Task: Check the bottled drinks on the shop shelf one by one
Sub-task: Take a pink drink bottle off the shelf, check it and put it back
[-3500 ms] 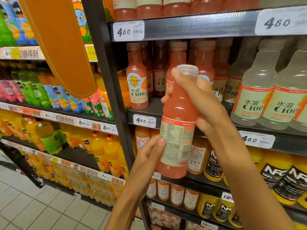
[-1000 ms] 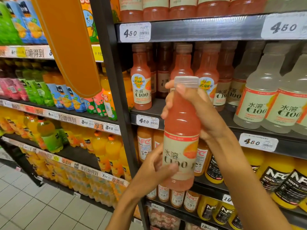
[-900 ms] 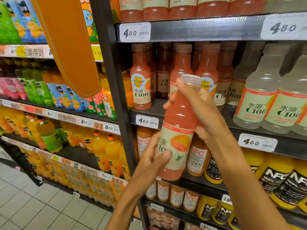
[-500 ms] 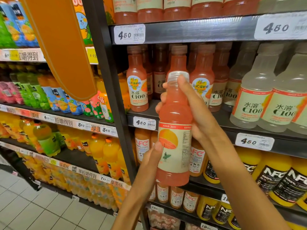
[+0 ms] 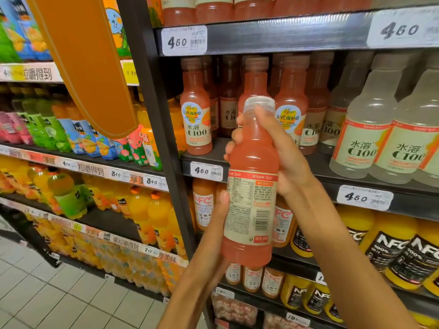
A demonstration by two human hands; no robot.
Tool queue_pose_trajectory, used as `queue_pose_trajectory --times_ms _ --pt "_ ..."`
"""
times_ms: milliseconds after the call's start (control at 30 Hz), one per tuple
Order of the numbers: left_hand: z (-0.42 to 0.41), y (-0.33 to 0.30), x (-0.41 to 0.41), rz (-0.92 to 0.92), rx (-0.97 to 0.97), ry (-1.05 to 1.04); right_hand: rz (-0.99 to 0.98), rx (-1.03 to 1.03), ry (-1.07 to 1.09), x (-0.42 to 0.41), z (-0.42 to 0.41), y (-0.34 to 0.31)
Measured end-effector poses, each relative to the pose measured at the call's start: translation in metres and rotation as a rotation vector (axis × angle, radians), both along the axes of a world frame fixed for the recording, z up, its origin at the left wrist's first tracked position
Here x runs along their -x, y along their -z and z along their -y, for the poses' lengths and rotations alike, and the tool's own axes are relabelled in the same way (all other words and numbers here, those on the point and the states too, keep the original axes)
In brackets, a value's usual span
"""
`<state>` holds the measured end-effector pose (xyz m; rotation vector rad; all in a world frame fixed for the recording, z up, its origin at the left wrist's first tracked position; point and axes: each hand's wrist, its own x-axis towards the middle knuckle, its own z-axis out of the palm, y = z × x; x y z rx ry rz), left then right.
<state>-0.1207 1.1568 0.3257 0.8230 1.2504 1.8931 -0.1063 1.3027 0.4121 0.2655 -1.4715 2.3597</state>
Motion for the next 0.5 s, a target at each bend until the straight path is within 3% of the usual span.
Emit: queue_pose_trajectory --times_ms 67,200,333,500 --pt "0.000 -0.002 0.005 -0.123 0.036 -0.156 0.030 -0.096 0.129 -0.001 -0.003 -0.001" --pt "-0.004 -0.009 0.001 -0.268 0.085 -0.195 0.072 -0.222 0.300 0.003 -0.005 -0.001" --pt "-0.001 -0.010 -0.001 -0.072 0.069 -0.132 0.123 -0.153 0.153 0.006 -0.011 0.002" --pt "0.003 -0.011 -0.012 0.255 0.009 0.033 0.112 0.143 -0.020 0.013 -0.008 0.006"
